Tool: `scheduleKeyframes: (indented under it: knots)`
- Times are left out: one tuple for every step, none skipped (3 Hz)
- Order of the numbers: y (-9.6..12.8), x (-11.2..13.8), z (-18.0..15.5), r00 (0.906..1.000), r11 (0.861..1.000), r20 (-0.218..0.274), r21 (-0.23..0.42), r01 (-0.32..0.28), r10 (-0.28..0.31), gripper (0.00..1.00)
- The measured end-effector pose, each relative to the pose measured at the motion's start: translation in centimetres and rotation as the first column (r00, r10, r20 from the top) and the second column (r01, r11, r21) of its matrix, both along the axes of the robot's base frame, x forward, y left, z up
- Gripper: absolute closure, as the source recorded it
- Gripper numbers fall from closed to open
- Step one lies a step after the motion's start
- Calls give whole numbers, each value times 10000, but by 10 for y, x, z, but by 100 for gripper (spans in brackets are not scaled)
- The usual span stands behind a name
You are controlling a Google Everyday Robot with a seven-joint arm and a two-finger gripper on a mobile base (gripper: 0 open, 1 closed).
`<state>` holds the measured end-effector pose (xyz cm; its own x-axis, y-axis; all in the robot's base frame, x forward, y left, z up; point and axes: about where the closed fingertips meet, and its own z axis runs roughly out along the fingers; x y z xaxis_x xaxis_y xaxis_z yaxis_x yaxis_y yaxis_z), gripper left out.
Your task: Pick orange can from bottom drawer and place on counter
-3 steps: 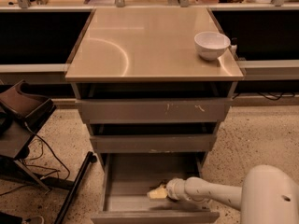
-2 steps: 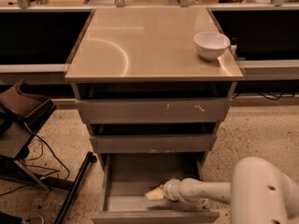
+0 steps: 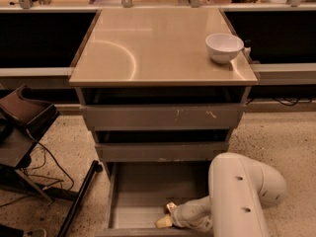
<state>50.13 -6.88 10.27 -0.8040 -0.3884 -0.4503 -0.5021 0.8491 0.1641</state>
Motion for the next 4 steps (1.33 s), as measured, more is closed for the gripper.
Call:
scheduleKeyframes:
  knots:
    - [0,0,0,10000,10000,0,0,0,0,0]
    - [0,0,0,10000,10000,0,0,0,0,19]
    - [0,0,0,10000,10000,0,0,0,0,43]
    - [0,0,4,10000,10000,-1,4,-3,3,66]
